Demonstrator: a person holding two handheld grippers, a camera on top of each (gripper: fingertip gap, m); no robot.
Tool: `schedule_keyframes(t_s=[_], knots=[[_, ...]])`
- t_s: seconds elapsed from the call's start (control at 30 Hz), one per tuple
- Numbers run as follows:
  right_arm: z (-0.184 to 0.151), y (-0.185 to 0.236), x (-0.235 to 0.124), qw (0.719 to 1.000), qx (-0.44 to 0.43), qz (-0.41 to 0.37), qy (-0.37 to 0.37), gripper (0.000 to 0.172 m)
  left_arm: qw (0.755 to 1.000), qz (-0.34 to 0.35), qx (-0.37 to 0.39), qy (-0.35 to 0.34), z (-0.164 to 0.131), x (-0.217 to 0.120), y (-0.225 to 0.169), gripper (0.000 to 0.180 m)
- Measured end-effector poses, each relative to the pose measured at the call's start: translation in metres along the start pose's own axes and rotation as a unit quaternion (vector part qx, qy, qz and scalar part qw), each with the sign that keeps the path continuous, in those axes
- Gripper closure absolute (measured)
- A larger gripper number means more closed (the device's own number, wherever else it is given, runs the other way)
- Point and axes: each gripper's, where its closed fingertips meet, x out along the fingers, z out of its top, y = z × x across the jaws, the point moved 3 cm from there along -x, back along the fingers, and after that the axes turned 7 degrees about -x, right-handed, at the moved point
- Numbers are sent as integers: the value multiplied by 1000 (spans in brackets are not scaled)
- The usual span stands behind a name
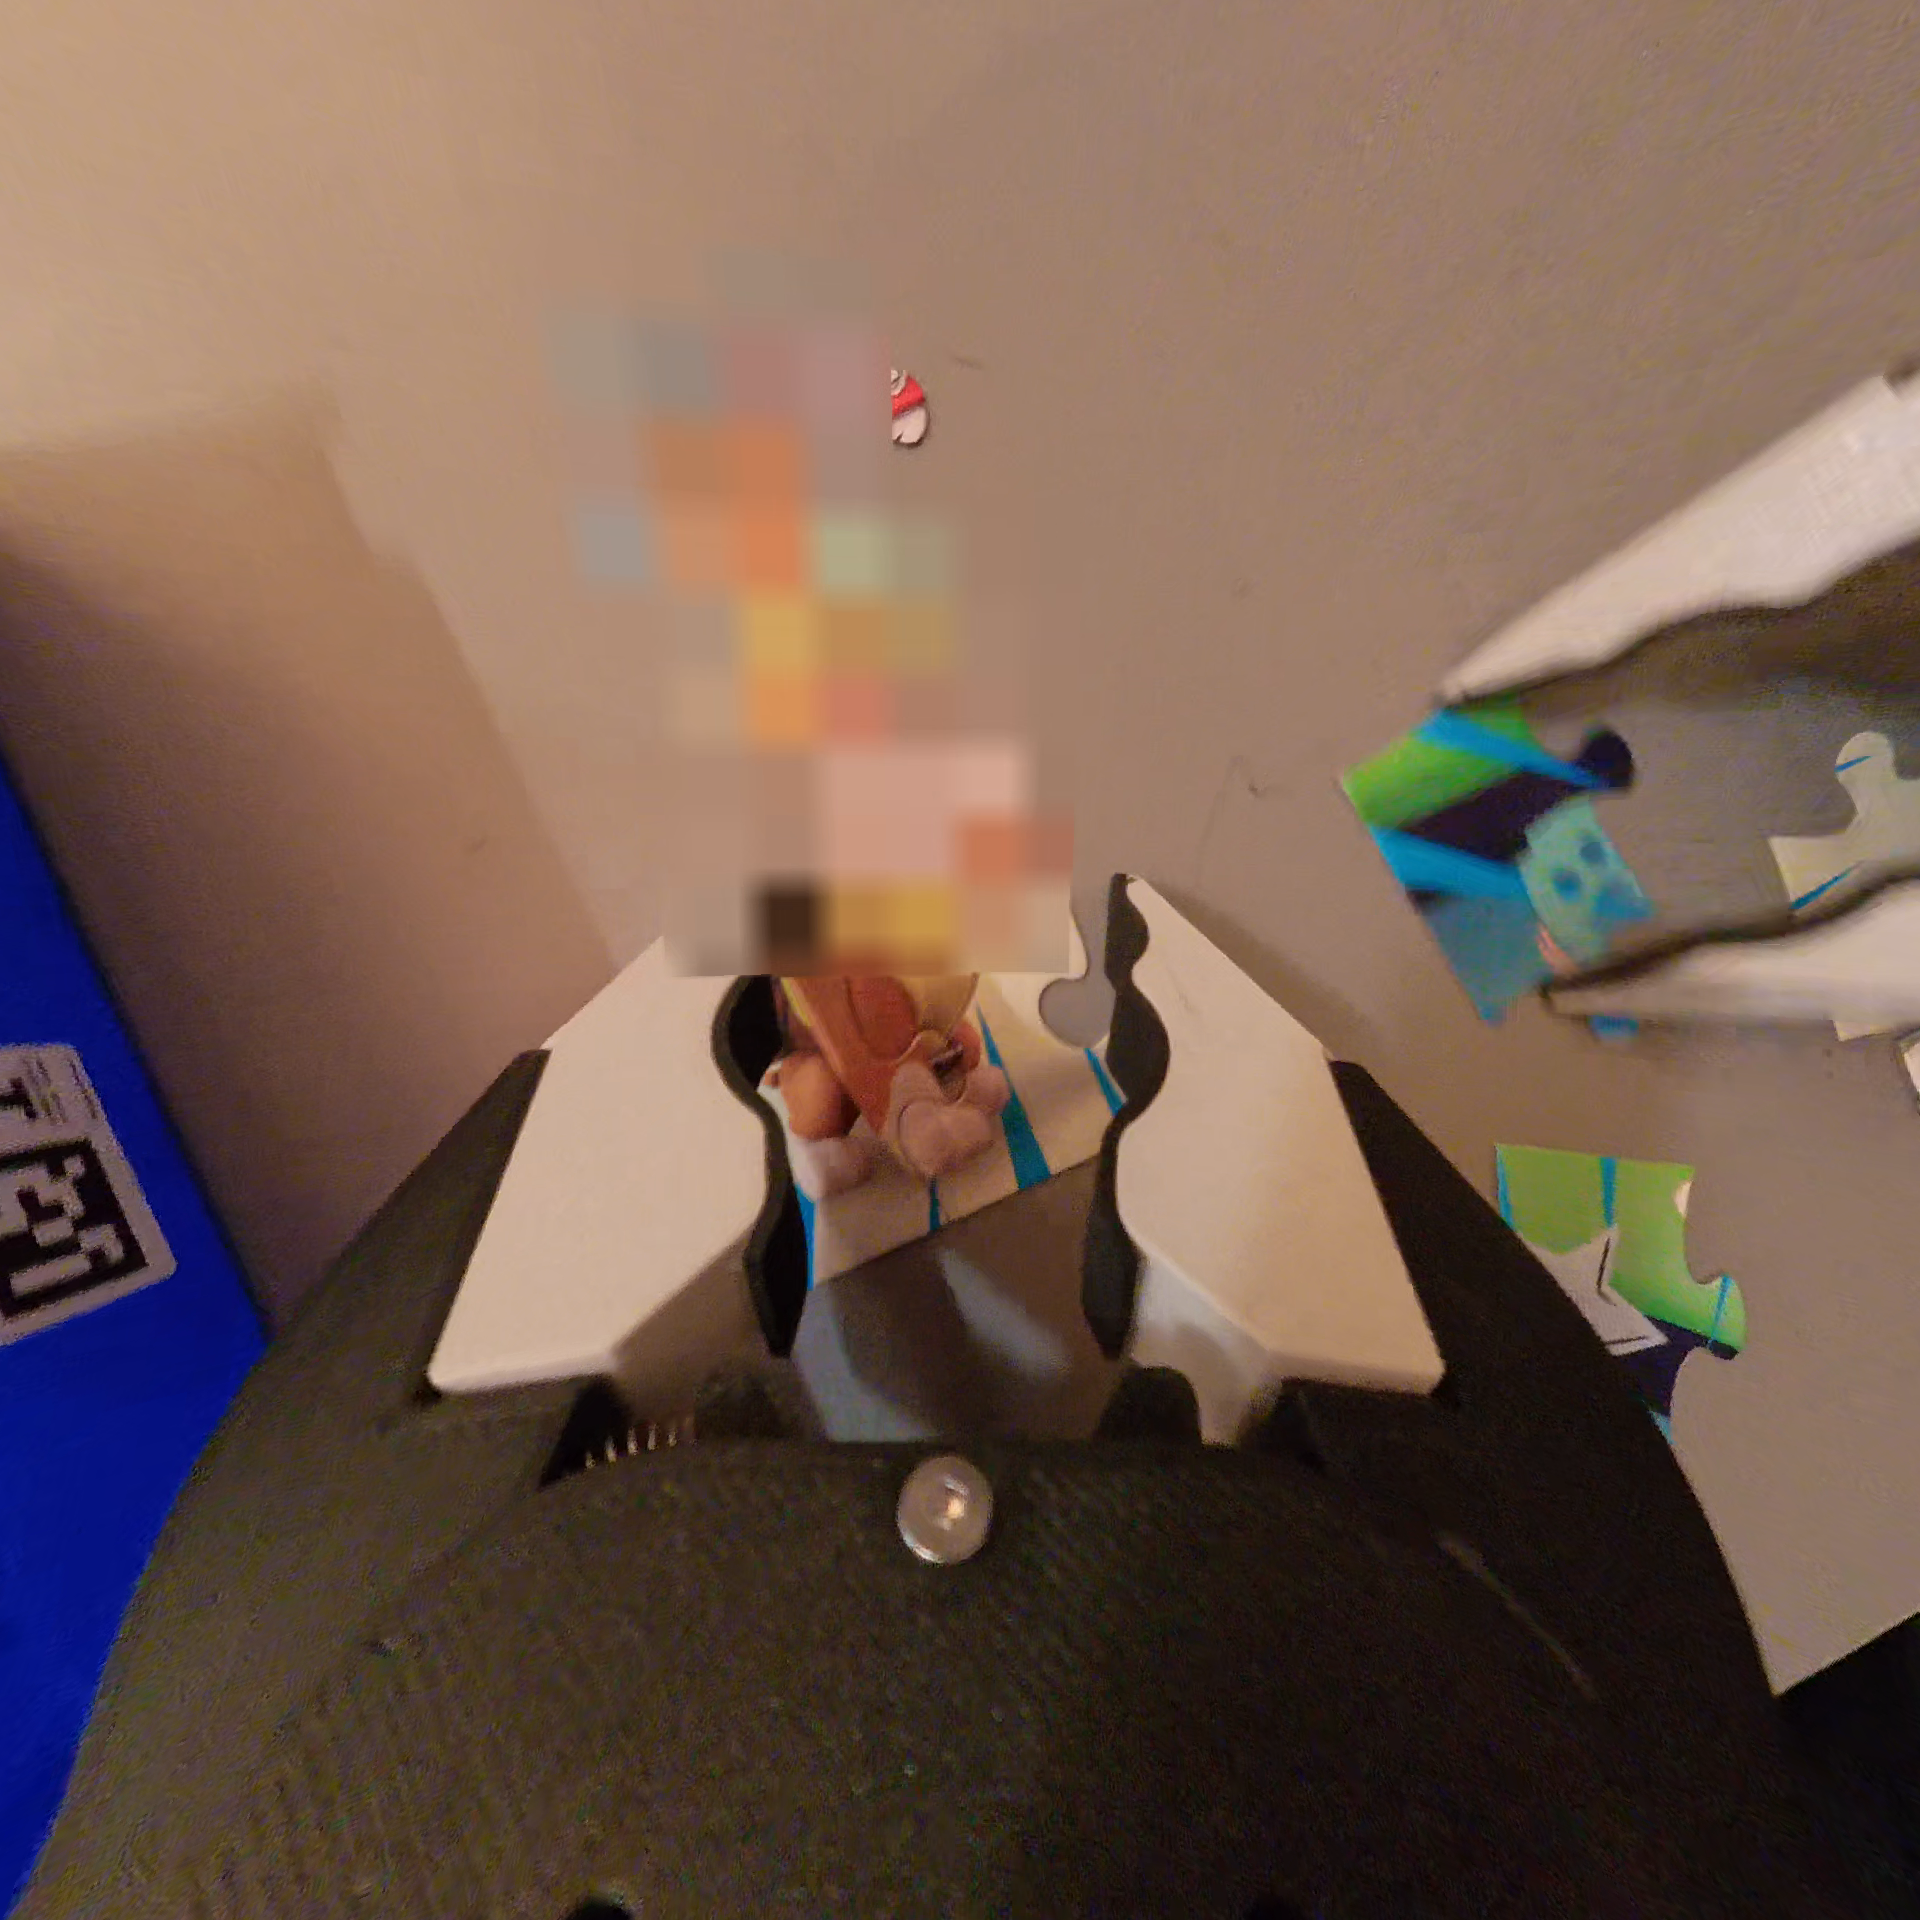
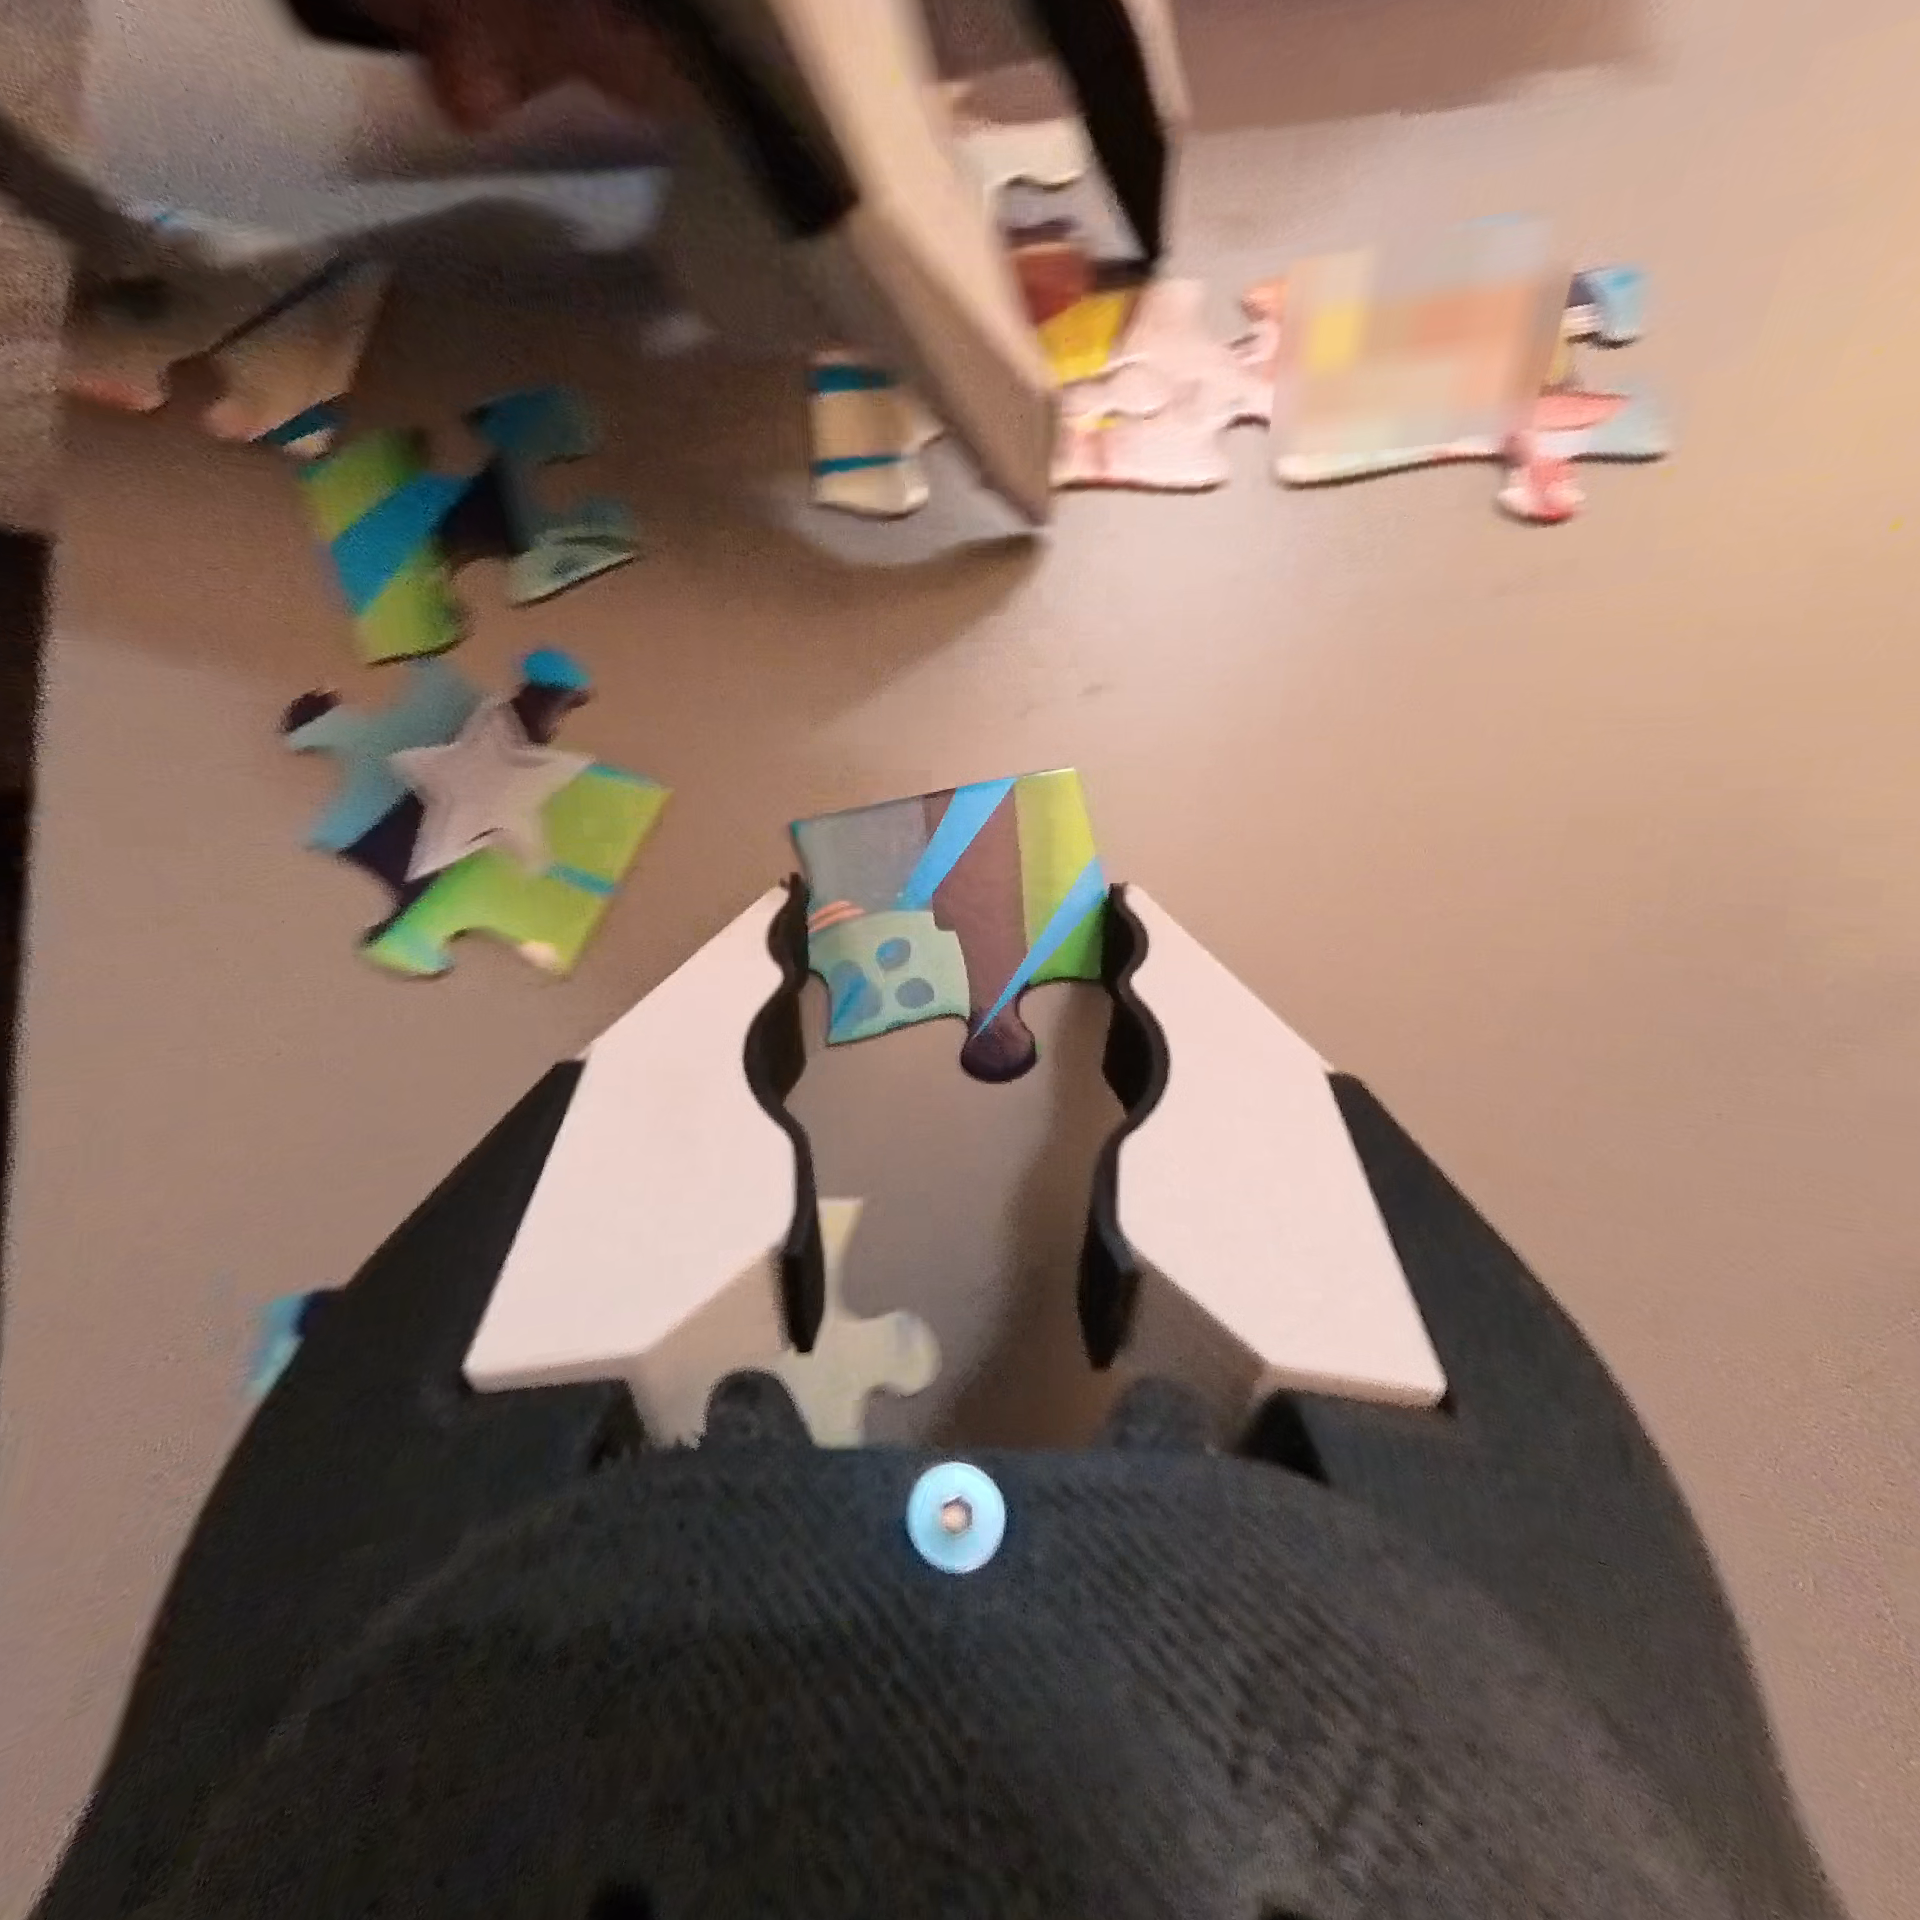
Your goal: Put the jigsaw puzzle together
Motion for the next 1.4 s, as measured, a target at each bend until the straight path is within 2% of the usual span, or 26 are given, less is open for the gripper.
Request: schedule_keyframes(t_s=[0.23, 0.43, 0.5, 0.6, 0.7, 0.8, 0.87, 0.97, 1.1, 1.23, 1.4], knots=[[-5, 59, -10, 1000, -10, 7, 3, 115, 1000, -12, 4, 11, 24, 21, -31, 133], [-12, 66, -17, 1000, 9, -14, -7, 115, 998, -43, 26, 25, 48, 45, -80, 131], [-21, 56, -30, 999, 1, -54, 7, 114, 997, -52, 49, 39, 50, 48, -96, 128], [-45, 25, -72, 988, 15, -150, 17, 112, 995, -48, 77, 28, 52, 41, -103, 127], [-91, -7, -115, 974, 77, -208, 35, 111, 997, -40, 70, 6, 49, 25, -91, 126], [-141, -25, -137, 964, 140, -217, 61, 107, 999, -16, 39, -4, 40, 12, -63, 121], [-160, -29, -138, 963, 162, -206, 63, 104, 1000, -13, 13, 4, 30, 9, -47, 120], [-159, -28, -134, 967, 188, -169, 31, 112, 999, -38, -27, 24, 15, 12, -42, 119], [-146, -26, -122, 971, 180, -157, 20, 120, 998, -46, -30, 16, 14, 14, -54, 118], [-129, -24, -109, 975, 167, -149, 13, 133, 996, -81, -28, 14, 20, 21, -82, 117], [-122, -24, -102, 977, 161, -140, 17, 134, 990, -139, -11, 24, 23, 28, -124, 117]])
